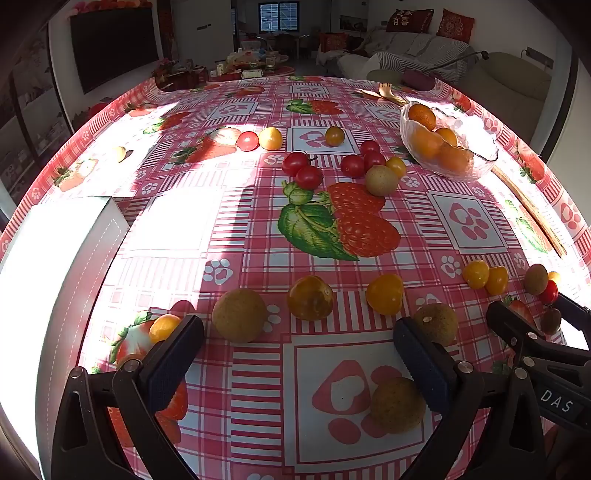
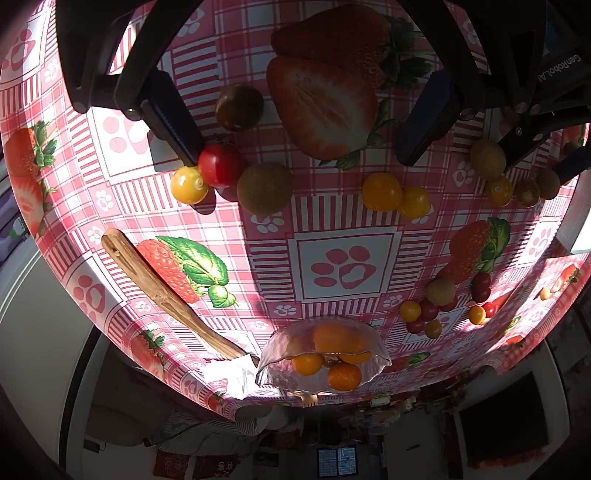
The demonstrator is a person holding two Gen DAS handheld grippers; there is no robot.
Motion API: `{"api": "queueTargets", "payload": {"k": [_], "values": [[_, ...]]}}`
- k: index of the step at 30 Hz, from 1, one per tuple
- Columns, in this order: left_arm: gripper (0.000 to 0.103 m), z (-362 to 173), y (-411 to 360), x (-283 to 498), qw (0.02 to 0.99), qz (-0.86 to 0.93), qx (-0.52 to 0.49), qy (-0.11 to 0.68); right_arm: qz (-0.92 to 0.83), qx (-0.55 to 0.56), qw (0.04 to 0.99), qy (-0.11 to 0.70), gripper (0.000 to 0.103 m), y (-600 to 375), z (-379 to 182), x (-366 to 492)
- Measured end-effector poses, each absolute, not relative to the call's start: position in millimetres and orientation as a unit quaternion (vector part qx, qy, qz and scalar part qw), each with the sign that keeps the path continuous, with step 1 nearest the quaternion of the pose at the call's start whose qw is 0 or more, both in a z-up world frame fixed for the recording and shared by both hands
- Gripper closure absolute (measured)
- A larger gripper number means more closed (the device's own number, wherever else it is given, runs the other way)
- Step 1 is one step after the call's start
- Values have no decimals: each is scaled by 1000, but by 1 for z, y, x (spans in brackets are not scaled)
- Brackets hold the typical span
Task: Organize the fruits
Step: 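Move both grippers toward the scattered fruits on the tablecloth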
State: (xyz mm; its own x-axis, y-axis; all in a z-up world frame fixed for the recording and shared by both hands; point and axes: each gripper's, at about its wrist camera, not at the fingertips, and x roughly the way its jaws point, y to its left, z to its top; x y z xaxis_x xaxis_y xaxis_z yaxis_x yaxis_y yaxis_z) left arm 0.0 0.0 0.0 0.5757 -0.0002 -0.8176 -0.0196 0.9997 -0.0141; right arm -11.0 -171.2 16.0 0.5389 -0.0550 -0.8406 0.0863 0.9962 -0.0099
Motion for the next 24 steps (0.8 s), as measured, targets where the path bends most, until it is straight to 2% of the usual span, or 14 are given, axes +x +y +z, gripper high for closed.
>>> {"api": "queueTargets", "payload": {"k": [7,19,24], "values": [[0,2,2,-12,882,7,-11,470,-39,14,876,480,0,-171,16,-11],[0,35,30,-94,899,46,-8,436,-10,54,862,503,0,-174,24,-49],[0,38,39,-132,889,68,-34,452,2,66,863,500,0,-162,30,-72]]}}
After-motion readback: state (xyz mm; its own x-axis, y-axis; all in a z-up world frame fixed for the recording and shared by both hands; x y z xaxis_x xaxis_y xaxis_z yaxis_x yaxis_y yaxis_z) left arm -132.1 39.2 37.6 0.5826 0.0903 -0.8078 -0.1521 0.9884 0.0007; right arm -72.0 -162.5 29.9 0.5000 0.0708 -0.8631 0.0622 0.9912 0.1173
